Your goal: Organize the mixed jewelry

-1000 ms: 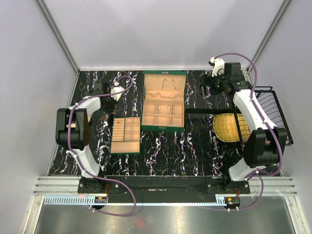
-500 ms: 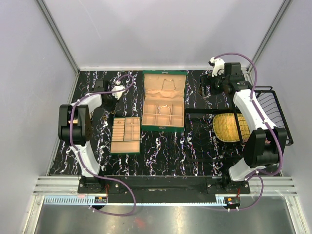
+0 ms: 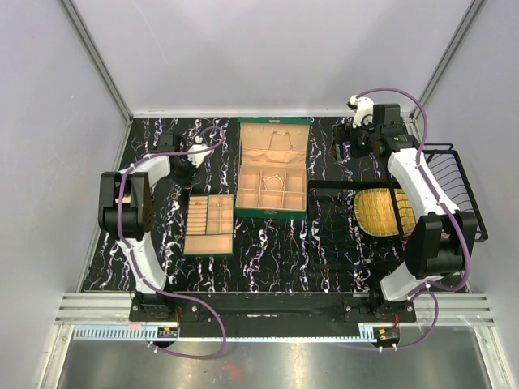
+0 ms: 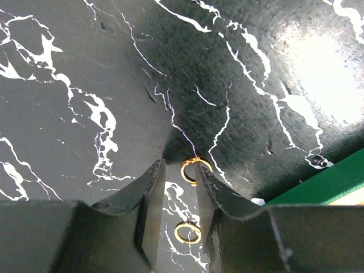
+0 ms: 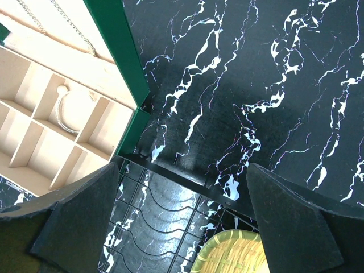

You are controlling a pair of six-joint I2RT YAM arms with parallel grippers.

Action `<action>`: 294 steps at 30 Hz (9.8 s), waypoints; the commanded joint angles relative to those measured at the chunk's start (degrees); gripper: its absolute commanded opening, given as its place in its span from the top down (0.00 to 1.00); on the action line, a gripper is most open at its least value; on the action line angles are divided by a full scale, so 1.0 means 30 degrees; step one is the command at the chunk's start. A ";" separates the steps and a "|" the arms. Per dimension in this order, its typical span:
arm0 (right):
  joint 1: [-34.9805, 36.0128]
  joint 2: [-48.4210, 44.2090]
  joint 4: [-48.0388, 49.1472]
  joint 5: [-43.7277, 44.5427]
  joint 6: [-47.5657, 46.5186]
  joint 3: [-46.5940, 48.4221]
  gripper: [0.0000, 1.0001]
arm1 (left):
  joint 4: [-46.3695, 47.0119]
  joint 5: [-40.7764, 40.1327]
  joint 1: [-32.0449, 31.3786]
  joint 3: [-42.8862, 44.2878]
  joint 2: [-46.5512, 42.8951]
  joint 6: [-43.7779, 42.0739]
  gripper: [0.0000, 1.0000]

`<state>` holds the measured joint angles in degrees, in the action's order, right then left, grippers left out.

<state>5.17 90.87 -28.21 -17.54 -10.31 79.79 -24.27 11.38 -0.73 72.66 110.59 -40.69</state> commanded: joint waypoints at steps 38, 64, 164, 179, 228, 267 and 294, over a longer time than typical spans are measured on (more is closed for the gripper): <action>0.0181 0.0325 0.0173 0.0369 -0.0285 0.0533 0.00 | -0.2956 0.1921 0.0215 0.1093 0.0582 -0.1997 1.00; 0.0590 -0.0669 -0.0293 -0.1594 0.0388 0.0913 0.00 | 0.3404 -0.0074 0.0215 -0.1867 -0.6035 0.5061 1.00; 1.2515 0.6653 0.3573 -0.2474 0.5252 0.8941 0.65 | 0.4809 -0.1302 -0.6582 -0.4299 -1.4772 1.7927 1.00; 1.2632 0.7210 0.3250 -0.2913 0.5281 0.9497 0.79 | 0.4839 -0.1243 -0.6582 -0.4387 -1.4801 1.7898 1.00; 1.2603 -0.0202 0.0203 -0.8391 0.0241 0.4869 1.00 | 0.8032 2.2281 -0.2100 -0.3948 -1.5915 1.5847 0.44; 1.2632 0.0882 0.0378 -0.8714 0.0740 0.5953 1.00 | 0.7212 2.1315 -0.2686 -0.4182 -1.4977 1.5086 0.60; 1.2603 0.0911 0.0379 -0.8509 0.0711 0.6128 1.00 | 0.6978 2.1374 -0.2832 -0.4387 -1.4743 1.4910 0.75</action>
<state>42.61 93.93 -28.38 -41.74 -8.49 95.96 -4.49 74.02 -9.08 59.42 66.24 5.74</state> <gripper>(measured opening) 0.011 0.258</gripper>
